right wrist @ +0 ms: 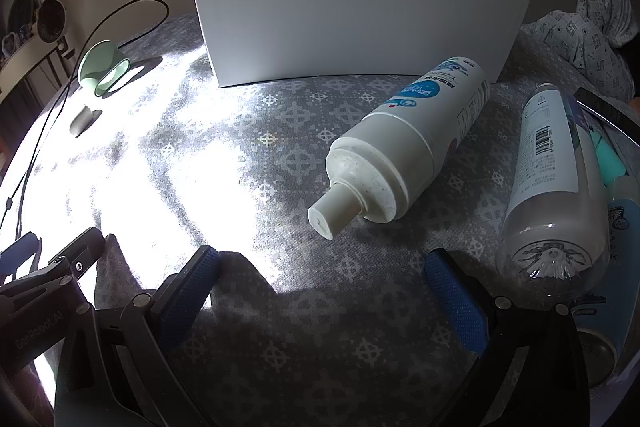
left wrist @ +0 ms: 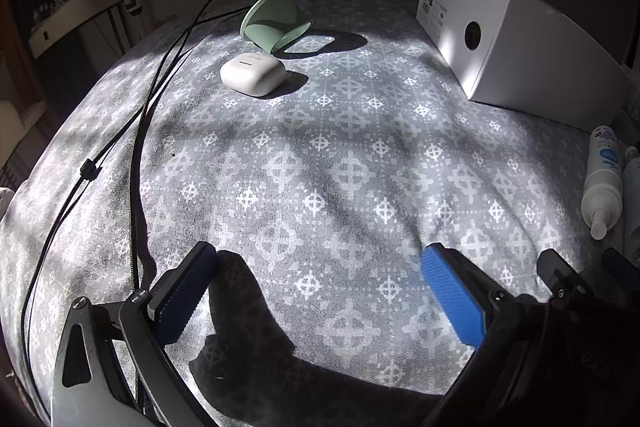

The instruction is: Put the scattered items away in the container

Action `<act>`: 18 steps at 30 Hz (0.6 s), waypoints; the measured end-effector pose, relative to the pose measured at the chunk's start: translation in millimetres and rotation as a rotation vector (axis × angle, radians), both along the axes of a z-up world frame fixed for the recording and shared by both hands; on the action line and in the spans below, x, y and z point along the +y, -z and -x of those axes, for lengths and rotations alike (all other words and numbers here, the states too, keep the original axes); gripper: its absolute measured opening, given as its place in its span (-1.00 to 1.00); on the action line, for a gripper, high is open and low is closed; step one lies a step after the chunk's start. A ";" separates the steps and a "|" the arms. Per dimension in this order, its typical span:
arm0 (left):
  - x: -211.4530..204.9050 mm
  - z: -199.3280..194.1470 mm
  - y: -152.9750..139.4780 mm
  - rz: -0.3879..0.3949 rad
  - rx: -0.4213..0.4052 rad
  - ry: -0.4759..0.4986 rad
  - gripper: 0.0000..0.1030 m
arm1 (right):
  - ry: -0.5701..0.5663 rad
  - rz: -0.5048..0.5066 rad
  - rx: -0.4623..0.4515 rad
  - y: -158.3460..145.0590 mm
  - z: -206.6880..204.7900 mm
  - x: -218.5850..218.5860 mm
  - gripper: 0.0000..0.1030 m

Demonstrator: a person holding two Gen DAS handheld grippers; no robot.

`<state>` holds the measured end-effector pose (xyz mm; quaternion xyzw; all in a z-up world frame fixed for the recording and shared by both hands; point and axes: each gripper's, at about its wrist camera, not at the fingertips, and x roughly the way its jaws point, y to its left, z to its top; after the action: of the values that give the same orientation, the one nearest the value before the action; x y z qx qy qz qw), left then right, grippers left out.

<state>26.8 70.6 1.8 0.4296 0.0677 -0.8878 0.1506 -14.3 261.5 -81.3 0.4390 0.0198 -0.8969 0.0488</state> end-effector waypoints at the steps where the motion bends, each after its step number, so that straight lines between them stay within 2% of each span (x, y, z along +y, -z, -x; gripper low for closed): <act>1: 0.2 0.0 0.1 0.001 0.000 0.000 0.99 | 0.000 0.000 0.000 0.0 0.0 -0.2 1.00; 18: 0.4 -0.9 -0.4 -0.004 0.001 0.000 0.99 | 0.000 -0.001 0.000 -0.1 -0.1 -0.4 1.00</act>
<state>27.8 71.0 2.2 0.4296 0.0697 -0.8878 0.1496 -14.1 261.1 -81.3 0.4391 0.0202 -0.8969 0.0486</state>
